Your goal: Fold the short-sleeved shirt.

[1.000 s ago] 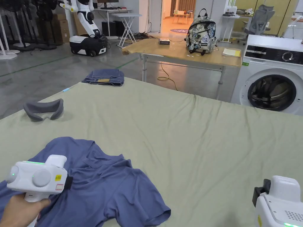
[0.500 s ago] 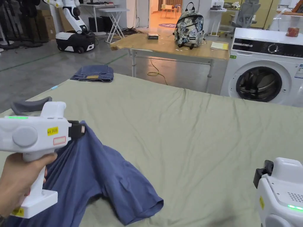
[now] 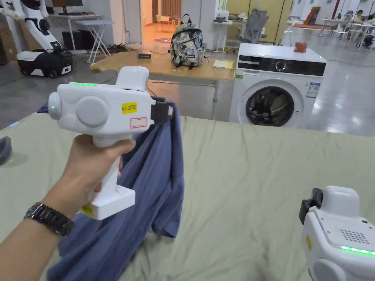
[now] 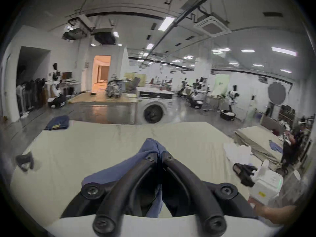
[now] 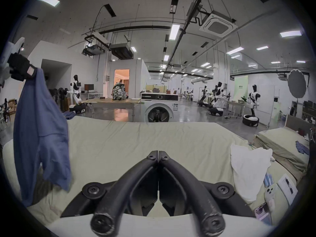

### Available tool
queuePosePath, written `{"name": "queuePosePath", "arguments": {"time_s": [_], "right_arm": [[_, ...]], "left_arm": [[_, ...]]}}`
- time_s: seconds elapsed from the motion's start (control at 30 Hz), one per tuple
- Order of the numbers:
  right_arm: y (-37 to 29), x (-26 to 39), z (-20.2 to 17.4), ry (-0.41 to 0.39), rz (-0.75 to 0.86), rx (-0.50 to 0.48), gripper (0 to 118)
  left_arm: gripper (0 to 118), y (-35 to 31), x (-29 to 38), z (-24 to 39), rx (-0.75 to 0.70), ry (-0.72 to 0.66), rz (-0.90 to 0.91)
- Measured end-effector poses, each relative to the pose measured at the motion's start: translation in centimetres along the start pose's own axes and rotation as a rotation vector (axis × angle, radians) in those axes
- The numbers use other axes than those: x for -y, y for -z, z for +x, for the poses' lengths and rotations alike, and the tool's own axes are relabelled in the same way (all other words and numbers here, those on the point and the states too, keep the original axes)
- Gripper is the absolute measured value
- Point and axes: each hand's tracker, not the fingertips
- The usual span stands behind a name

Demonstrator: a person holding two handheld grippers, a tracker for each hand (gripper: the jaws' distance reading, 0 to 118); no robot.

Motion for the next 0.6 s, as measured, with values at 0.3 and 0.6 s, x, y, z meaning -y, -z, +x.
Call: {"name": "queuePosePath", "arguments": {"time_s": [0.3,0.6], "right_arm": [[-1.8,0.0,5.6,-0.005,-0.011,0.098,0],[-2.2,1.4,8.8,-0.015,-0.053,0.157,0]], "left_arm": [[0,8.8,3.5,12.9,0.269,0.043,-0.121],[0,13.9,14.3,18.5,0.38,0.03,-0.321]]}}
